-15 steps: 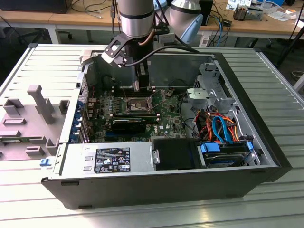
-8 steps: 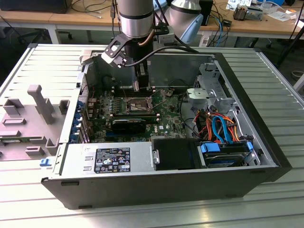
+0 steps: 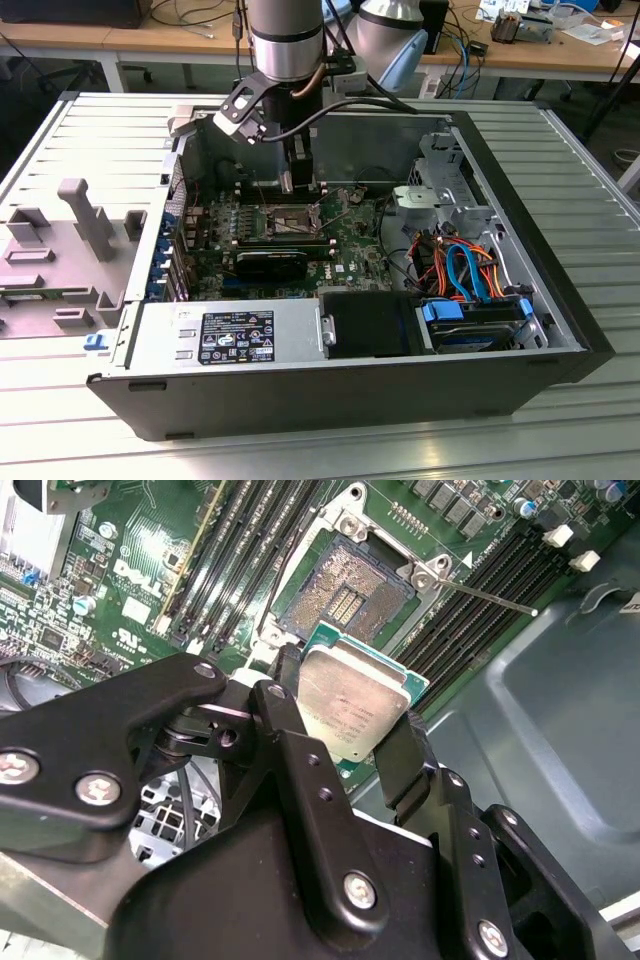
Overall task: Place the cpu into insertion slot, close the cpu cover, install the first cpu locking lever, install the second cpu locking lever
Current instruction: 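Place the cpu into insertion slot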
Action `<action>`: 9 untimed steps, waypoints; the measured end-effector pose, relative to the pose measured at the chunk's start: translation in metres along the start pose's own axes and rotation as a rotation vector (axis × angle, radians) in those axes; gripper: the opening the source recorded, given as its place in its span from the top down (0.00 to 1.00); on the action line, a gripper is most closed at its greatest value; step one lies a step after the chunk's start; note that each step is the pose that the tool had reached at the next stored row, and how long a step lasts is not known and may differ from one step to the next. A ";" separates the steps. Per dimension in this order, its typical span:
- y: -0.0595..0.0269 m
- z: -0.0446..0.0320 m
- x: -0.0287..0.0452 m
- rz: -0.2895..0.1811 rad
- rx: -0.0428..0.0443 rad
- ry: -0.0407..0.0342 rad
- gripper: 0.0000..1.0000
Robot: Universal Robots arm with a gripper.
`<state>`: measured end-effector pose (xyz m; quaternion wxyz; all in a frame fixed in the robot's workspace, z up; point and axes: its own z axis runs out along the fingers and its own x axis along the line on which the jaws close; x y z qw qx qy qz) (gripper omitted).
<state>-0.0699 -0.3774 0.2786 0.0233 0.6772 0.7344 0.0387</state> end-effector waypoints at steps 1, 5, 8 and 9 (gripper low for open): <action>0.0000 0.0001 0.0000 0.000 0.0000 -0.0001 0.45; -0.0003 0.0007 0.0000 0.000 0.0000 0.0000 0.45; -0.0005 0.0012 0.0000 0.000 0.0000 0.0000 0.45; -0.0006 0.0014 0.0000 0.000 0.0000 -0.0001 0.45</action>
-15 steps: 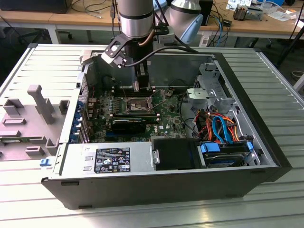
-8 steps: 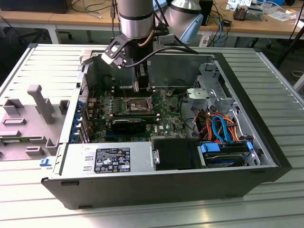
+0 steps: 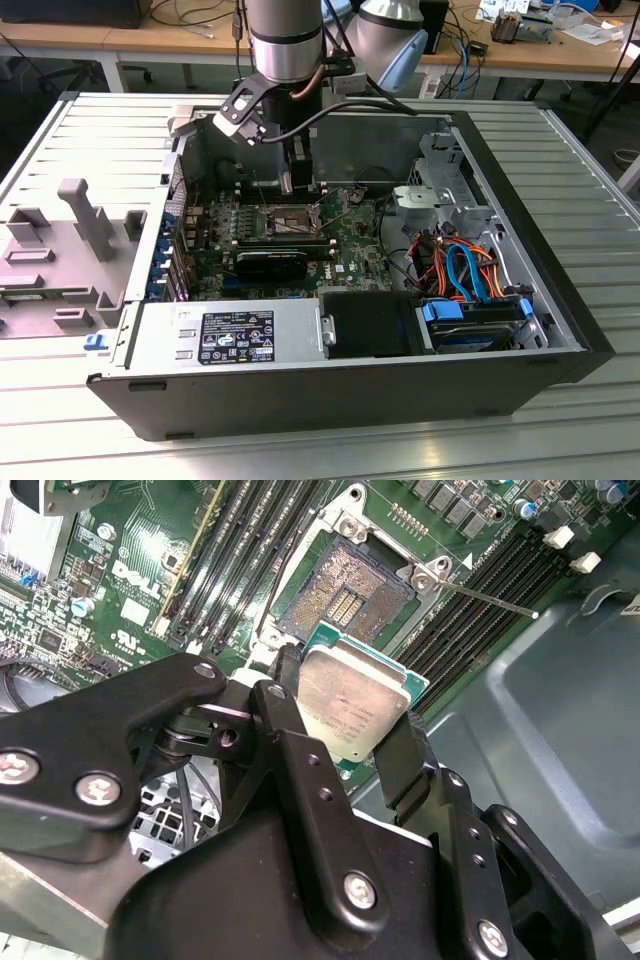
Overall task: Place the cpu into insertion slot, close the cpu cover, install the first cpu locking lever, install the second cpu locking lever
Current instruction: 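Place the cpu into insertion slot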
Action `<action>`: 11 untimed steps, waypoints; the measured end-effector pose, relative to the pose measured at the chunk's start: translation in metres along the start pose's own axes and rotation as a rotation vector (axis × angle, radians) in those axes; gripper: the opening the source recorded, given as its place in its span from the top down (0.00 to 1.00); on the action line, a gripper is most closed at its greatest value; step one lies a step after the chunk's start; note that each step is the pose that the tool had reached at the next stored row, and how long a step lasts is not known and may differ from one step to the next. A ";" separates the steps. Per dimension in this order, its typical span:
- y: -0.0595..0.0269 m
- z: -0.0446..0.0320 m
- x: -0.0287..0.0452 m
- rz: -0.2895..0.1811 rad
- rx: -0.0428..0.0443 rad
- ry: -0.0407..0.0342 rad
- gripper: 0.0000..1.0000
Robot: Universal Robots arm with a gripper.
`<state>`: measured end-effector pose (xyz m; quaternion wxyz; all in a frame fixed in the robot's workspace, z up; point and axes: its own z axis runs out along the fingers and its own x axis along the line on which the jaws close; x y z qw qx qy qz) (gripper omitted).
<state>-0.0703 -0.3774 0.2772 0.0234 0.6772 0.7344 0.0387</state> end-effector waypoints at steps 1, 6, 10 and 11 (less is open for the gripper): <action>0.0000 0.0001 0.0000 0.000 0.0000 0.0001 0.45; -0.0003 0.0008 0.0000 0.000 0.0001 0.0000 0.45; -0.0007 0.0014 0.0000 0.000 0.0000 0.0000 0.45; -0.0007 0.0015 0.0000 0.000 0.0001 0.0000 0.45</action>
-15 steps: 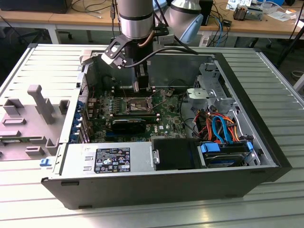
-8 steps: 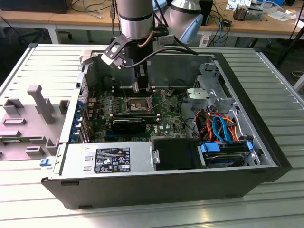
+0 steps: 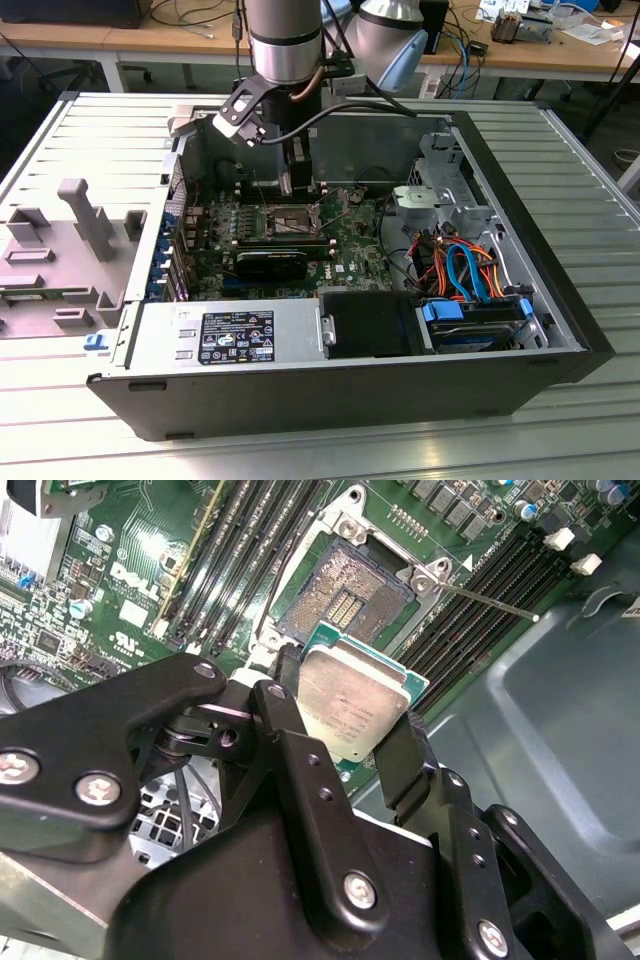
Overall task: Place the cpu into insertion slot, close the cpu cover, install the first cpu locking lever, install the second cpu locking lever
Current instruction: 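Place the cpu into insertion slot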
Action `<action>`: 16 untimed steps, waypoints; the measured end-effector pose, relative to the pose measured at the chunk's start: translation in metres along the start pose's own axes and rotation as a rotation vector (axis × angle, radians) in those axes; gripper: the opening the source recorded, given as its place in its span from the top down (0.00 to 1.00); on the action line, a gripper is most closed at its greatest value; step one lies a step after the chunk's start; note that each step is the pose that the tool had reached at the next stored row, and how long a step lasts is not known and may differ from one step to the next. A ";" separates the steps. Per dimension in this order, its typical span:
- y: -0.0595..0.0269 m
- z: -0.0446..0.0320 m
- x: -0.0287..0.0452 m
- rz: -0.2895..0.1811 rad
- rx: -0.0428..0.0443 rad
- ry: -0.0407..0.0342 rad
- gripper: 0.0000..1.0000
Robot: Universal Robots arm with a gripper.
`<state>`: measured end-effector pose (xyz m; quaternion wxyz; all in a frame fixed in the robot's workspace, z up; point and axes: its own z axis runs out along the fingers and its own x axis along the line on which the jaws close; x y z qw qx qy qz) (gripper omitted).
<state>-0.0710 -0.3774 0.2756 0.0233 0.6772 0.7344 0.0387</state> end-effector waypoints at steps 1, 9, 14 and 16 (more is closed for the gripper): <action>-0.0001 0.0002 0.0000 0.000 0.0000 0.0000 0.45; -0.0008 0.0012 0.0005 0.000 -0.0001 0.0001 0.45; -0.0012 0.0019 0.0012 0.000 0.0000 0.0000 0.45; -0.0014 0.0022 0.0013 0.000 0.0000 -0.0001 0.45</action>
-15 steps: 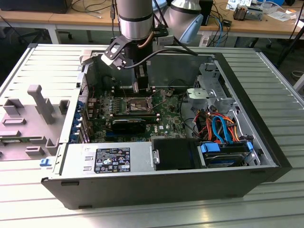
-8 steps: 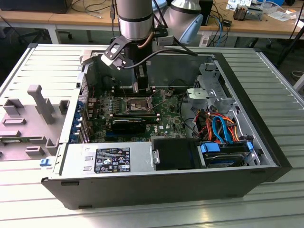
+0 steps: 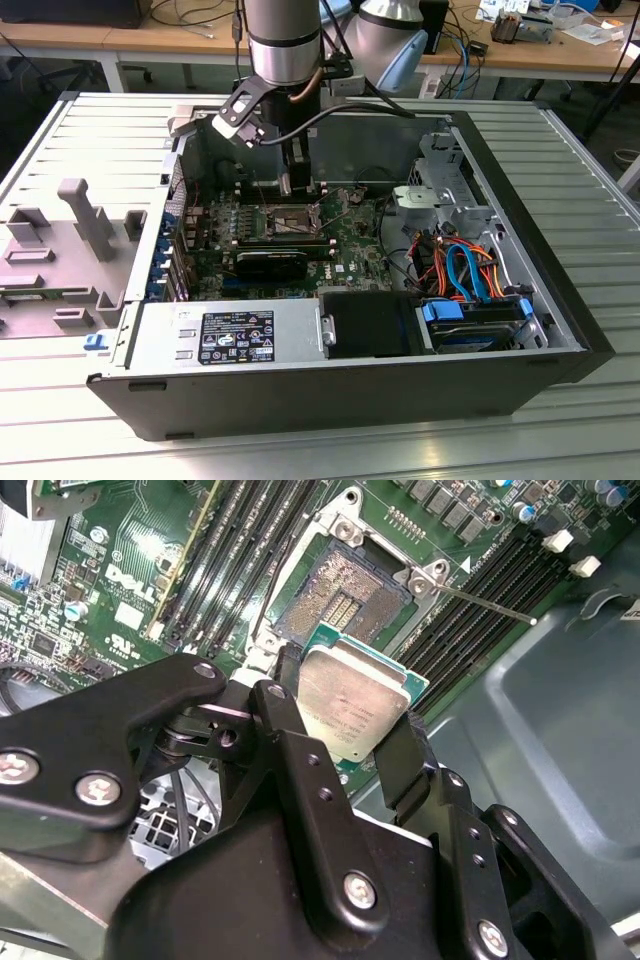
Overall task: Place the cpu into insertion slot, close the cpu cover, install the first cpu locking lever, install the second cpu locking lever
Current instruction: 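Place the cpu into insertion slot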
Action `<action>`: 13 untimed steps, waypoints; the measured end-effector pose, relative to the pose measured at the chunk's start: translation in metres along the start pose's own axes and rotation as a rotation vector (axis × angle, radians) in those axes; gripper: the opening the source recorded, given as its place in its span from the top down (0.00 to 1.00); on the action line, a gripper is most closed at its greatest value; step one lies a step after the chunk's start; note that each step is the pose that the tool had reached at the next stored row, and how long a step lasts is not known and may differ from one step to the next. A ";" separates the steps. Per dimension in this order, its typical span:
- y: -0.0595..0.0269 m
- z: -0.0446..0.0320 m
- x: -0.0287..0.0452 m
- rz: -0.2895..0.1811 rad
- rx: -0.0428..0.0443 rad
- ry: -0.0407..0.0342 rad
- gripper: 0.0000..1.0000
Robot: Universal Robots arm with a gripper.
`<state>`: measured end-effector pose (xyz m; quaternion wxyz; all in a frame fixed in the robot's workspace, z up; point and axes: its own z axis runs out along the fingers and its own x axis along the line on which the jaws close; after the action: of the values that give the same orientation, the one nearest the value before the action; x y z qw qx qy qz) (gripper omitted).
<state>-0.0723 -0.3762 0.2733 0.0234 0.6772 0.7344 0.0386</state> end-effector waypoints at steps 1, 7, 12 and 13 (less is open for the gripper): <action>-0.0002 0.0002 0.0000 0.000 0.0000 0.0000 0.45; -0.0037 0.0020 0.0004 0.001 -0.0001 0.0001 0.45; -0.0061 0.0031 0.0017 0.003 0.0000 -0.0026 0.45; -0.0067 0.0033 0.0023 0.004 0.0001 -0.0034 0.45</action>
<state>-0.0788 -0.3743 0.2694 0.0245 0.6787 0.7331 0.0375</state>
